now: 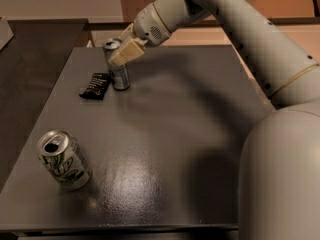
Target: Move redbull can near rxbar chocolate
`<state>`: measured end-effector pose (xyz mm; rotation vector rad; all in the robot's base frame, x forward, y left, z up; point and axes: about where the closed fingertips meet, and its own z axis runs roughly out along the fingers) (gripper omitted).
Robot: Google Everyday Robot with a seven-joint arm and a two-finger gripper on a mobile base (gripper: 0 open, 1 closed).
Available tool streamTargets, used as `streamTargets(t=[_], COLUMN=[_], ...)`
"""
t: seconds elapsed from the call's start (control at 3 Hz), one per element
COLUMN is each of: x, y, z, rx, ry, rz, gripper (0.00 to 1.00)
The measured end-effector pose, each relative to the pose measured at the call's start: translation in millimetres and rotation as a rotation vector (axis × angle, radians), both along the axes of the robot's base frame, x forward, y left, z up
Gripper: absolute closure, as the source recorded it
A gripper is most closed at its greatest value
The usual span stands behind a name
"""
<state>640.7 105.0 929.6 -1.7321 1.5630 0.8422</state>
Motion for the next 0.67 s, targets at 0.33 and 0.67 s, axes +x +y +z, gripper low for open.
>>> streamTargets(t=[0.33, 0.67], x=[-0.3, -0.3], y=[2.4, 2.5], z=[-1.5, -1.5], rx=[0.000, 0.000], ry=[0.002, 0.003], rz=[0.004, 0.004], gripper=[0.00, 0.00])
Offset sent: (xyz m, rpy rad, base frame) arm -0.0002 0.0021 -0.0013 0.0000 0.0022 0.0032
